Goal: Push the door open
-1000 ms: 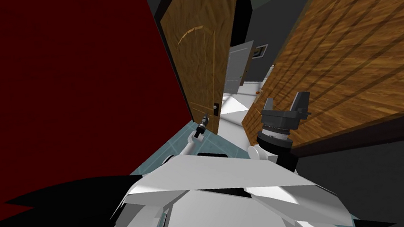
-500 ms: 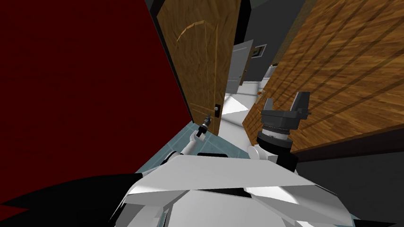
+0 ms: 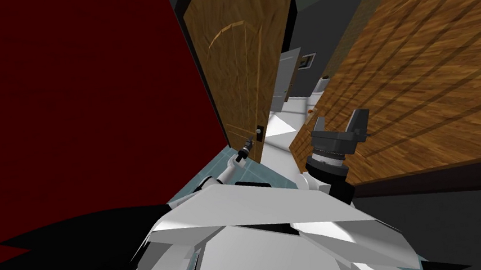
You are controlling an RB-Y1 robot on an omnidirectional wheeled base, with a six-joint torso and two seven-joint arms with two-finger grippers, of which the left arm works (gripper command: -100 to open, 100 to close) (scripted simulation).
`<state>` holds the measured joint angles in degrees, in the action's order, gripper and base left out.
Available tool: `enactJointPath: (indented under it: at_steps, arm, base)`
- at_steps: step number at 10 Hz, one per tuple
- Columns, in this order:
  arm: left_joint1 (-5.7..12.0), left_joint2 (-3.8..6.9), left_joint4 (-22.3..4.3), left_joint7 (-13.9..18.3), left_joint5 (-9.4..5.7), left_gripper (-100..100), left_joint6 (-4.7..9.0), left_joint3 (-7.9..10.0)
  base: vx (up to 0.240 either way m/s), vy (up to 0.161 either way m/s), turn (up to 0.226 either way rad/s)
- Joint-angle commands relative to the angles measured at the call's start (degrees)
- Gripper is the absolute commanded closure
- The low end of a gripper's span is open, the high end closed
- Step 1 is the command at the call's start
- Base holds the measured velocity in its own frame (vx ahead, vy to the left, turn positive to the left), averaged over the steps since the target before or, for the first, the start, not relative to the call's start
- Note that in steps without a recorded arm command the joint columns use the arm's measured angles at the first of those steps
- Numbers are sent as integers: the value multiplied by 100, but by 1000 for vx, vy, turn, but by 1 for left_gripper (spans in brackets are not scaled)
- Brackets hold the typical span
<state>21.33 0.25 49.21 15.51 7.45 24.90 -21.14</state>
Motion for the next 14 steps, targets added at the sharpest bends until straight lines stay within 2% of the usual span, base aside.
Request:
enactJointPath:
  at_steps: [1, 3, 4, 5, 8, 10, 11, 12, 13, 14]
  arm:
    - [111, -46, -176, 25, 16, -100, 5, -41]
    - [254, -104, -402, 64, 37, -100, 8, -102]
    - [168, -89, -264, 42, 37, -100, -20, -91]
    - [175, 46, -284, 27, 33, -100, -24, -73]
    - [183, 134, -314, 1, 23, -100, -16, -32]
    - [190, 91, -340, -22, 14, -100, -10, 4]
    - [193, 34, -352, -33, 10, -100, -7, 20]
    - [197, -68, -365, -44, 5, -100, -3, 38]
    - [245, -35, -463, -45, 3, -100, 39, 47]
    - [245, -35, -463, -45, 3, 100, 39, 47]
  base:
    - [77, 49, -20]
    - [81, 44, -25]
    - [39, 19, -6]
    - [81, -51, -31]
    - [155, -100, -23]
    - [213, -133, -24]
    - [187, -69, -26]
    - [182, -80, -30]
    - [83, -40, 0]
    - [-8, 6, 7]
